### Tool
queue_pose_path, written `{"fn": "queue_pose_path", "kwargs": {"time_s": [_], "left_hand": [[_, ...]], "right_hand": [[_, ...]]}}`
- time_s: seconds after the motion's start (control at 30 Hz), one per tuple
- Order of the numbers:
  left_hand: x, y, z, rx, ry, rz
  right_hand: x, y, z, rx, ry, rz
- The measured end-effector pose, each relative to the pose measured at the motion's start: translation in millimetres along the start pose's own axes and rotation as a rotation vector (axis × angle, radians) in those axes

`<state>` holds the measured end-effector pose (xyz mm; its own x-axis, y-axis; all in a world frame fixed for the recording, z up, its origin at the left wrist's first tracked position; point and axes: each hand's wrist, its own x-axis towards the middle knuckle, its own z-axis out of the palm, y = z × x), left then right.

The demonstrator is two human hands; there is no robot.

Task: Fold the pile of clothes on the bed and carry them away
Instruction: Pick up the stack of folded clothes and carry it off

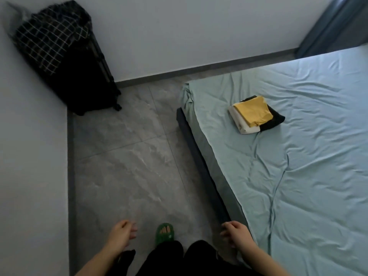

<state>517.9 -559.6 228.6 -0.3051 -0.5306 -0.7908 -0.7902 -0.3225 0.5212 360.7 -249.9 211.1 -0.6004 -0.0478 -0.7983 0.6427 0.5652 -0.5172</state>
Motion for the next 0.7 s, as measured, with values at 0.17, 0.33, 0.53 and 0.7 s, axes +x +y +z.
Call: {"fn": "queue_pose_path", "kwargs": {"time_s": [0.17, 0.33, 0.53, 0.7], "left_hand": [[49, 100, 11, 0.06, -0.044, 0.064], [94, 175, 42, 0.082, -0.064, 0.098], [142, 257, 83, 0.196, -0.075, 0.06], [173, 337, 122, 0.342, -0.128, 0.112]], "right_hand": [[22, -32, -3, 0.036, 0.051, 0.068], [63, -68, -20, 0.047, 0.074, 0.152], [122, -136, -47, 0.105, 0.085, 0.183], [163, -208, -71, 0.2, 0.078, 0.142]]}}
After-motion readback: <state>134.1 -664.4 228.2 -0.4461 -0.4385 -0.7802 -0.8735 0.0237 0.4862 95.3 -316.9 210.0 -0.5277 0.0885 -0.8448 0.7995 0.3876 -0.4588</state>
